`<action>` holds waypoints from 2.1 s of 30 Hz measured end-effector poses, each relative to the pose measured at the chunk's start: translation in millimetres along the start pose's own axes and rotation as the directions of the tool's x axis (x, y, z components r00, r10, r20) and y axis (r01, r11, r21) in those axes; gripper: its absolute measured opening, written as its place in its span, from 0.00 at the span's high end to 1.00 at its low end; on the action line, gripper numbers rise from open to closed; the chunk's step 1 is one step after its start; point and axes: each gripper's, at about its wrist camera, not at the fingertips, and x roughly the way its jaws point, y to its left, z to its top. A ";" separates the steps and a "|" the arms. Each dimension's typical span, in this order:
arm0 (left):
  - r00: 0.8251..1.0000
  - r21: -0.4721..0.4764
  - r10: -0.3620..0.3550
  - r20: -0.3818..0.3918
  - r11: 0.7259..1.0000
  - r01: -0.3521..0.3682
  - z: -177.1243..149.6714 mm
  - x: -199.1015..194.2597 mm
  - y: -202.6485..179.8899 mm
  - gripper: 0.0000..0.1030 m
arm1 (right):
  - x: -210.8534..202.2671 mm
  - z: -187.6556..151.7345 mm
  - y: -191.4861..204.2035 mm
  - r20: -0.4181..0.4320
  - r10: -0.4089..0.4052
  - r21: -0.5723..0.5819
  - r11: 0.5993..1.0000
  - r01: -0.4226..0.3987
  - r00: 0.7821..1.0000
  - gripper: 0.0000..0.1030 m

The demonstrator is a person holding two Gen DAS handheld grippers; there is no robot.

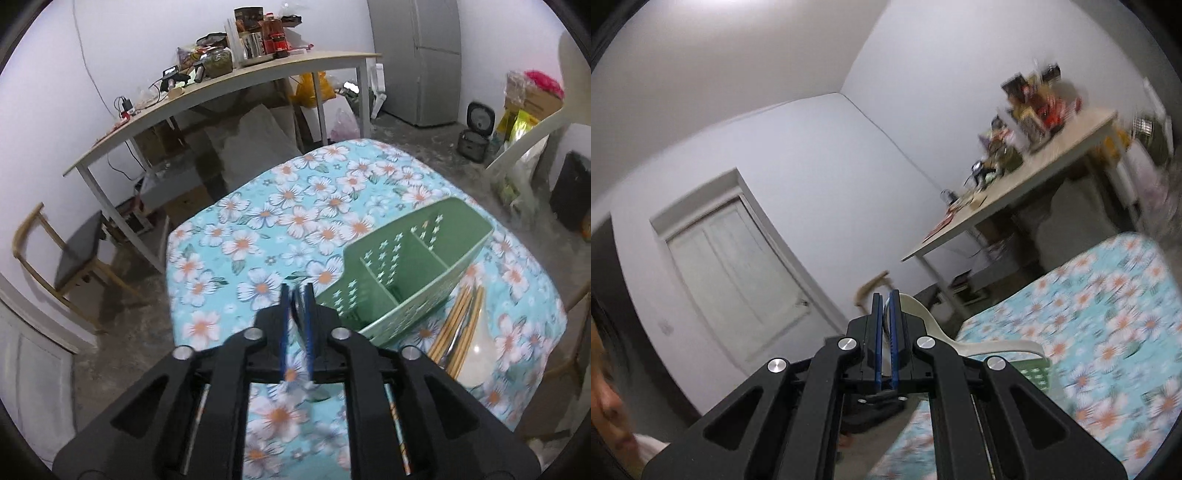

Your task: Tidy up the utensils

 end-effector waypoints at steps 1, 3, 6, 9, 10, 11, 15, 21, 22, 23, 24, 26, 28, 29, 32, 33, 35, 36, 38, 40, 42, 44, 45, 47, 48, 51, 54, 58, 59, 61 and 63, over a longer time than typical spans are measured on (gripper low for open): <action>1.000 -0.018 -0.019 0.012 1.000 0.019 -0.3 -0.1 1.0 0.79 | 3.9 2.0 -6.3 -0.006 0.013 0.026 1.000 -0.013 1.000 0.96; 0.997 -0.058 -0.054 0.049 0.997 0.057 -3.0 -5.2 6.6 0.72 | 11.1 4.1 -16.3 -0.017 0.031 0.067 0.997 -0.030 0.999 0.96; 0.993 -0.099 -0.060 0.103 0.993 0.070 -5.6 -13.4 13.9 0.60 | 24.3 3.1 -30.4 -0.036 0.045 0.114 0.993 -0.041 0.998 0.96; 0.984 -0.175 -0.076 0.160 0.979 0.104 -11.5 -24.9 27.7 0.52 | 34.0 -1.5 -43.7 -0.055 0.054 0.155 0.987 -0.045 0.997 0.96; 0.981 -0.201 -0.083 0.174 0.973 0.118 -13.2 -28.2 32.9 0.48 | 38.0 -2.8 -48.2 -0.063 0.054 0.165 0.985 -0.043 0.997 0.96; 0.979 -0.222 -0.087 0.186 0.967 0.128 -15.1 -30.7 37.5 0.44 | 41.4 -3.5 -51.3 -0.072 0.049 0.175 0.984 -0.036 0.996 0.96; 0.968 -0.312 -0.094 0.233 0.935 0.166 -31.2 -42.2 55.8 0.40 | 56.6 -12.1 -70.1 -0.112 0.017 0.213 0.977 0.007 0.994 0.96; 0.965 -0.395 -0.091 0.247 0.900 0.186 -64.5 -48.6 67.9 0.34 | 68.0 -24.1 -89.3 -0.146 -0.057 0.220 0.972 0.088 0.988 0.96; 0.965 -0.407 -0.095 0.246 0.893 0.192 -70.7 -48.4 68.6 0.32 | 69.5 -26.4 -92.5 -0.154 -0.068 0.224 0.969 0.102 0.986 0.96; 0.965 -0.418 -0.099 0.245 0.887 0.197 -75.8 -47.7 69.4 0.30 | 71.7 -29.7 -96.0 -0.167 -0.086 0.221 0.968 0.122 0.982 0.96; 0.964 -0.435 -0.104 0.244 0.877 0.205 -83.1 -46.8 69.4 0.29 | 72.6 -32.2 -98.1 -0.177 -0.096 0.217 0.967 0.134 0.980 0.95; 0.965 -0.464 -0.116 0.237 0.859 0.217 -96.5 -43.4 68.0 0.27 | 74.5 -36.5 -99.9 -0.199 -0.123 0.208 0.964 0.165 0.972 0.92; 0.967 -0.478 -0.123 0.223 0.851 0.219 -105.5 -38.5 66.6 0.27 | 74.9 -39.0 -98.7 -0.213 -0.147 0.187 0.964 0.188 0.966 0.92; 0.970 -0.487 -0.124 0.210 0.847 0.214 -111.7 -35.3 63.3 0.26 | 74.0 -40.0 -96.3 -0.218 -0.159 0.171 0.965 0.199 0.963 0.91; 0.971 -0.504 -0.121 0.207 0.837 0.212 -124.1 -32.8 58.5 0.25 | 67.6 -39.7 -87.1 -0.209 -0.171 0.136 0.970 0.202 0.963 0.75; 0.971 -0.511 -0.124 0.205 0.832 0.214 -128.0 -31.3 56.8 0.25 | 64.5 -38.6 -82.1 -0.199 -0.182 0.117 0.971 0.208 0.963 0.68; 0.970 -0.517 -0.132 0.203 0.827 0.221 -133.0 -30.5 55.4 0.24 | 58.3 -36.6 -75.1 -0.186 -0.197 0.093 0.972 0.217 0.962 0.66; 0.970 -0.520 -0.135 0.201 0.825 0.222 -135.2 -29.9 53.6 0.24 | 53.7 -36.2 -72.1 -0.181 -0.201 0.088 0.972 0.220 0.963 0.66; 0.970 -0.519 -0.139 0.198 0.825 0.224 -138.6 -29.9 49.0 0.24 | 44.7 -38.2 -68.7 -0.172 -0.206 0.088 0.971 0.223 0.963 0.65; 0.968 -0.511 -0.146 0.204 0.828 0.233 -142.5 -31.8 43.0 0.24 | 33.9 -43.0 -67.6 -0.168 -0.213 0.089 0.969 0.230 0.963 0.65; 0.969 -0.501 -0.141 0.201 0.836 0.225 -146.3 -32.7 38.4 0.23 | 23.0 -51.0 -67.2 -0.175 -0.230 0.088 0.965 0.248 0.957 0.65; 0.972 -0.491 -0.136 0.192 0.844 0.215 -149.9 -32.2 33.9 0.22 | 10.3 -64.4 -69.8 -0.198 -0.256 0.092 0.956 0.278 0.946 0.65; 0.973 -0.487 -0.138 0.185 0.847 0.213 -152.5 -31.2 31.1 0.22 | 6.6 -71.1 -71.9 -0.209 -0.266 0.096 0.952 0.290 0.941 0.65; 0.973 -0.491 -0.146 0.177 0.844 0.216 -157.4 -28.6 28.3 0.22 | -4.2 -92.1 -78.7 -0.253 -0.288 0.118 0.939 0.324 0.924 0.65; 0.971 -0.497 -0.165 0.171 0.837 0.230 -159.9 -26.4 26.4 0.22 | -7.3 -100.6 -81.6 -0.273 -0.298 0.126 0.931 0.342 0.915 0.65; 0.965 -0.510 -0.218 0.147 0.819 0.263 -168.4 -17.0 20.8 0.21 | -13.9 -137.0 -97.1 -0.368 -0.351 0.156 0.890 0.429 0.861 0.65; 0.953 -0.498 -0.274 0.130 0.813 0.302 -173.9 -10.9 13.4 0.13 | -23.4 -167.6 -116.3 -0.429 -0.368 0.222 0.842 0.491 0.825 0.65; 0.947 -0.477 -0.301 0.113 0.820 0.318 -179.6 -5.9 -0.1 0.11 | -33.0 -191.9 -136.7 -0.467 -0.374 0.306 0.782 0.543 0.802 0.65; 0.947 -0.473 -0.301 0.111 0.822 0.316 -181.1 -4.8 -2.7 0.10 | -34.4 -194.6 -137.7 -0.472 -0.398 0.294 0.770 0.566 0.787 0.65; 0.949 -0.462 -0.300 0.099 0.830 0.311 -182.9 -1.8 -8.3 0.08 | -32.6 -193.8 -126.8 -0.467 -0.491 0.175 0.764 0.621 0.735 0.65; 0.948 -0.450 -0.304 0.098 0.836 0.315 -185.0 -0.6 -11.8 0.08 | -24.8 -190.7 -101.3 -0.416 -0.625 -0.057 0.743 0.667 0.660 0.65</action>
